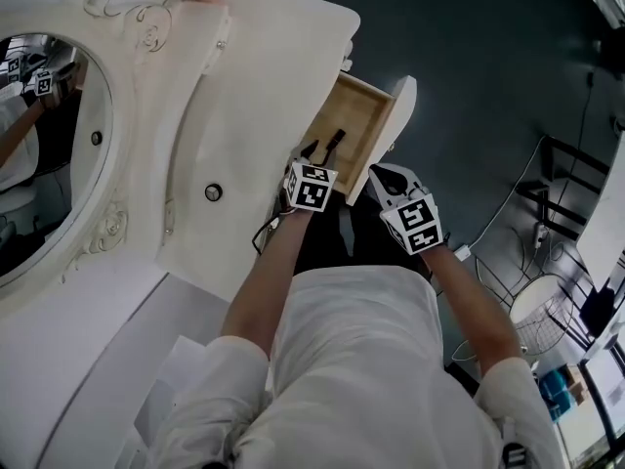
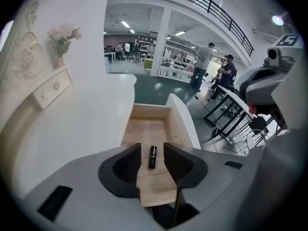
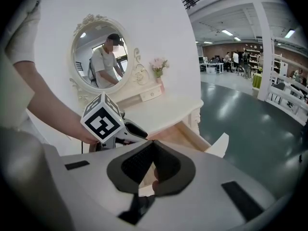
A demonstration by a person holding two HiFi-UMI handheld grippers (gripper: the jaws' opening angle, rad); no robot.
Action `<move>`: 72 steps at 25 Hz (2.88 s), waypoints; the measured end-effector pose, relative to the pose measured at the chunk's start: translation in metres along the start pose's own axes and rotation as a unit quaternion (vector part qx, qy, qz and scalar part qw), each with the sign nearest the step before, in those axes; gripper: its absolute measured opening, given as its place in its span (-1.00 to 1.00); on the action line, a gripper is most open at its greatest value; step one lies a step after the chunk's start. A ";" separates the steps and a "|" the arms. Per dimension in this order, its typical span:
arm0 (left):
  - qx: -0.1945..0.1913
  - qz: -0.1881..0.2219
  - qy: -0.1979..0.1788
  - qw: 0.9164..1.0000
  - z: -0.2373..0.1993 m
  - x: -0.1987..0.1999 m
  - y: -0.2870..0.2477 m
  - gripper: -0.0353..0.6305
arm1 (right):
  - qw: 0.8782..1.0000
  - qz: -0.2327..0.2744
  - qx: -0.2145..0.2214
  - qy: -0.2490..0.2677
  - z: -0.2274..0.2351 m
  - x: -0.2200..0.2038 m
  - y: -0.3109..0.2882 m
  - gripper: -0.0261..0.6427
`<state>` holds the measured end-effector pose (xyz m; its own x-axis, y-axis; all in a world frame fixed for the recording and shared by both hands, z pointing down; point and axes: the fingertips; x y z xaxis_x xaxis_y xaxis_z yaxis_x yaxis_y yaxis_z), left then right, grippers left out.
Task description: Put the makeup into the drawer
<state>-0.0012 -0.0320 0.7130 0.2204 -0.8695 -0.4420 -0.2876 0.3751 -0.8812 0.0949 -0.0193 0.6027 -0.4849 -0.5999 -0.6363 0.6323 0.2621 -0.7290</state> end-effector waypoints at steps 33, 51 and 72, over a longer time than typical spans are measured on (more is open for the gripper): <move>0.161 0.134 0.165 0.964 -0.117 -0.098 0.188 -0.84 | 0.976 -0.018 0.138 0.166 -0.140 0.050 -0.026 -0.85; 0.176 0.069 0.244 0.951 -0.197 -0.188 0.175 -0.31 | 0.975 -0.047 0.144 0.160 -0.166 0.048 -0.061 -0.85; 0.165 0.014 0.252 0.953 -0.216 -0.211 0.134 0.00 | 0.979 -0.075 0.123 0.143 -0.164 0.031 -0.064 -0.85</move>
<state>-0.2879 0.1325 0.7244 -0.2828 -0.8706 -0.4025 0.0403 0.4085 -0.9119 -0.0601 0.0692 0.5883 -0.7103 -0.3729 -0.5970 0.6503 -0.0232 -0.7593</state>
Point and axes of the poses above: the fingertips, and each gripper's own axes: y backward along the fingers, z to its right, x out of its top, and after that the axes turned 3 degrees about -z, right-handed
